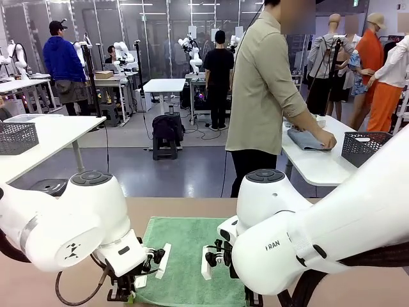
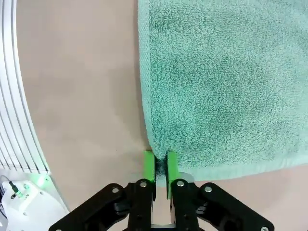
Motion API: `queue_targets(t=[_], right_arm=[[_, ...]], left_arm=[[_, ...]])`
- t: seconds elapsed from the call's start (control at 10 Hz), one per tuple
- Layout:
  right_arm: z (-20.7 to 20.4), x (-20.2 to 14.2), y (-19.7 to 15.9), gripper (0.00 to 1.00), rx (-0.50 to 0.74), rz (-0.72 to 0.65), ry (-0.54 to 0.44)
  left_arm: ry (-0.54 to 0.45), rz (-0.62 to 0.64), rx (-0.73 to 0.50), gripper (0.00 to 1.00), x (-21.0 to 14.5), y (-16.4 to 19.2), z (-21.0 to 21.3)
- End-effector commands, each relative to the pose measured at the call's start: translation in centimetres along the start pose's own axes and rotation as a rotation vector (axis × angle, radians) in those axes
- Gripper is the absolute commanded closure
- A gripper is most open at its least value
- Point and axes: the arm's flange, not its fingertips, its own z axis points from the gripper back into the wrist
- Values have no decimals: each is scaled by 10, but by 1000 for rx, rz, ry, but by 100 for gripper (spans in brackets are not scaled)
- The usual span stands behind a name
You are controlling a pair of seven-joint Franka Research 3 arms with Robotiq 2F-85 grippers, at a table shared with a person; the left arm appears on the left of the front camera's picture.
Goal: Fold the towels and place them in the basket.
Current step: When a person lays out a Towel with hook on the table, fold it in half twice.
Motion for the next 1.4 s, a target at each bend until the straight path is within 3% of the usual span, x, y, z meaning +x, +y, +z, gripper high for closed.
queue_targets(t=[0.0, 0.4, 0.5, 0.6, 0.8, 0.9, 1.3], right_arm=[[-17, -30, 35, 100, 3, -26, 13], [-16, -30, 36, 100, 37, -24, 44], [-14, -29, 36, 100, 46, -27, 15], [0, -1, 0, 100, 9, -5, 7], [1, -1, 0, 96, 12, -8, 7], [13, 0, -1, 96, -15, -9, 14], [56, 25, -7, 96, -76, 26, 43]], left_arm=[[10, -24, -11, 99, -25, -31, -7], [30, -48, -14, 100, -27, -33, -1], [43, -27, 11, 100, -25, -35, 2], [0, -7, 0, 100, 0, 1, 1], [0, -7, 0, 100, 0, 1, 1], [1, -10, 3, 93, 0, 0, 1], [87, 28, 87, 93, 3, 11, 44]])
